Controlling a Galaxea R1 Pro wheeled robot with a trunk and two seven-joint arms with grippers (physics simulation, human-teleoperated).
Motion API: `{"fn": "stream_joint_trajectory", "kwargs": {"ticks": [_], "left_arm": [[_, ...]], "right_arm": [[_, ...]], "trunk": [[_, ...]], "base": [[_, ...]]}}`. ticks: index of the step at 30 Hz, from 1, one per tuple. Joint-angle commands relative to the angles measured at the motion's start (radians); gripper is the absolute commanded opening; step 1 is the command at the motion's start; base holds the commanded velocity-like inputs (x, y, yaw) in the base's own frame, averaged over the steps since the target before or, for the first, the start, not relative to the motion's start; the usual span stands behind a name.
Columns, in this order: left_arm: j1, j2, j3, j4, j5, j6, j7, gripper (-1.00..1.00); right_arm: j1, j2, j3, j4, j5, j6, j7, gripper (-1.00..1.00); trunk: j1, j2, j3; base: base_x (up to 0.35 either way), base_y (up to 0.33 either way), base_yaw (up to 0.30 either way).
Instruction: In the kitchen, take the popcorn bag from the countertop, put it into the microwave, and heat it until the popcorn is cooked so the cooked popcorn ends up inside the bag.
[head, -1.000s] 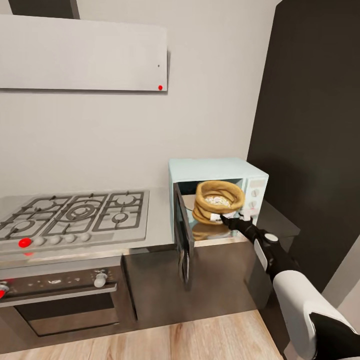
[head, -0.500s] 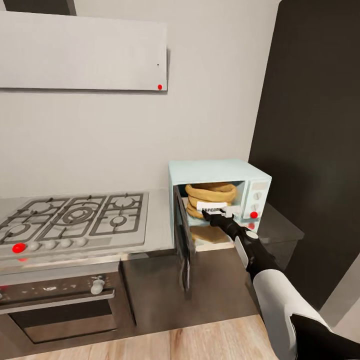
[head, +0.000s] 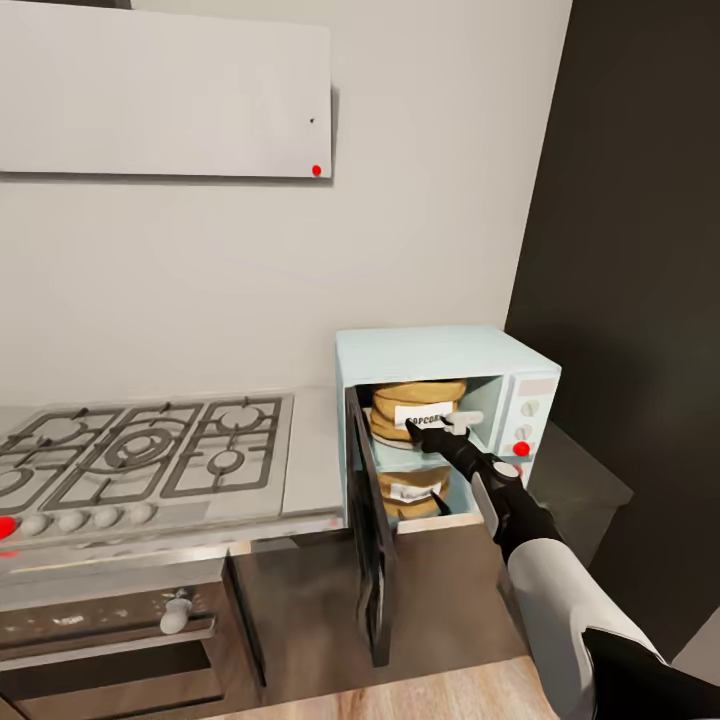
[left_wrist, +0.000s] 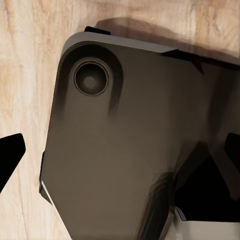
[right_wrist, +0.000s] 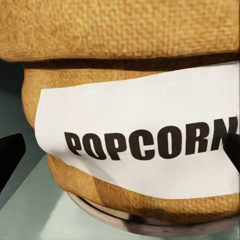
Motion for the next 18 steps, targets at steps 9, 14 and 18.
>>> {"fn": "stream_joint_trajectory", "kwargs": {"ticks": [9, 14, 18], "left_arm": [[0.0, -0.001, 0.008, 0.0, 0.014, -0.001, 0.002, 1.0], [0.0, -0.001, 0.008, 0.0, 0.014, -0.001, 0.002, 1.0], [0.0, -0.001, 0.008, 0.0, 0.014, -0.001, 0.002, 1.0]], "right_arm": [[-0.001, -0.011, -0.012, -0.001, 0.007, 0.019, 0.021, 1.0], [-0.001, -0.024, -0.012, -0.001, 0.008, 0.026, 0.021, 1.0], [-0.001, -0.026, -0.012, -0.001, 0.009, 0.046, 0.018, 1.0]], "trunk": [[0.0, -0.001, -0.001], [0.0, -0.001, -0.001], [0.0, -0.001, -0.001]], "base": [[-0.256, 0.0, 0.0], [-0.333, 0.0, 0.0], [-0.333, 0.0, 0.0]]}}
